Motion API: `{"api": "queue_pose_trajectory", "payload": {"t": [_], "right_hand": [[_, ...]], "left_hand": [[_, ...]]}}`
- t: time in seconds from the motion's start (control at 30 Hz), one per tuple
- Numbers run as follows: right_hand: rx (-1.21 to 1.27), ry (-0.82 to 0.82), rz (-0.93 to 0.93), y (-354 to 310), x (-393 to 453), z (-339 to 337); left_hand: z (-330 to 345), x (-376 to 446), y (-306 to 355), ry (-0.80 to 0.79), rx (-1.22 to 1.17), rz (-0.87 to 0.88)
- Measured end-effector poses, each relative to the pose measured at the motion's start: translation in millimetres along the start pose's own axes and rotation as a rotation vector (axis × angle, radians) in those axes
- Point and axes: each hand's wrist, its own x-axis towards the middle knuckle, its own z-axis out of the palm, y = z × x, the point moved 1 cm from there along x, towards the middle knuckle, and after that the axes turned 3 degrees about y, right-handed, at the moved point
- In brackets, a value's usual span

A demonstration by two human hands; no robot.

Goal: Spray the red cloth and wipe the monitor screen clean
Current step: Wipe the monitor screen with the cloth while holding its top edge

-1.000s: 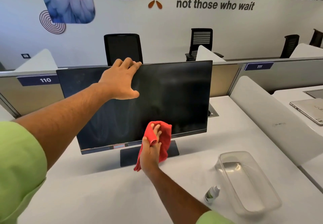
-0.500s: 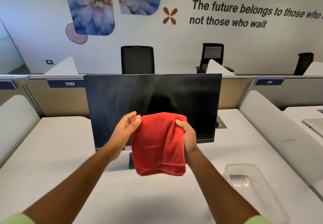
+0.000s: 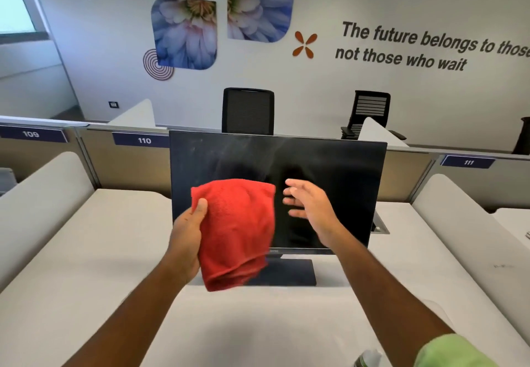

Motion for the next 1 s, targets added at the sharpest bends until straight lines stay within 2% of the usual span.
{"api": "queue_pose_trajectory", "payload": {"t": [0.1, 0.17, 0.23, 0.33, 0.43, 0.5, 0.57, 0.63, 0.7, 0.83, 1.0], "right_hand": [[-0.566, 0.168, -0.419, -15, 20, -14], [-0.824, 0.235, -0.68, -29, 36, -18], [-1.02, 0.292, -0.84, -41, 53, -19], [-1.248, 0.28, -0.819, -52, 78, -16], [-1.366, 0.226, -0.746, -42, 94, -17], [-1.375, 0.242, -0.749, -32, 97, -17], [-1.357, 0.294, -0.764, -25, 100, -16], [-1.348, 0.317, -0.771, -23, 103, -15], [-1.346, 0.309, -0.777, -22, 106, -16], [-1.327, 0.292, -0.782, -23, 106, -20], [-1.307, 0.294, -0.769, -25, 104, -17]], "left_hand": [[-1, -4, 21, 0.093, 0.124, 0.226], [7, -7, 28, 0.16, 0.248, 0.43], [21, -8, 29, 0.206, 0.388, 0.607], [41, 6, 16, 0.176, 0.545, 0.802], [62, 31, 0, -0.039, 0.714, 0.873], [73, 53, -13, -0.132, 0.929, 0.864], [75, 76, -26, -0.141, 1.202, 0.811], [75, 92, -37, -0.132, 1.368, 0.787], [76, 101, -45, -0.124, 1.403, 0.813], [71, 108, -58, -0.115, 1.302, 0.926], [49, 116, -62, -0.29, 1.17, 1.013]]}}
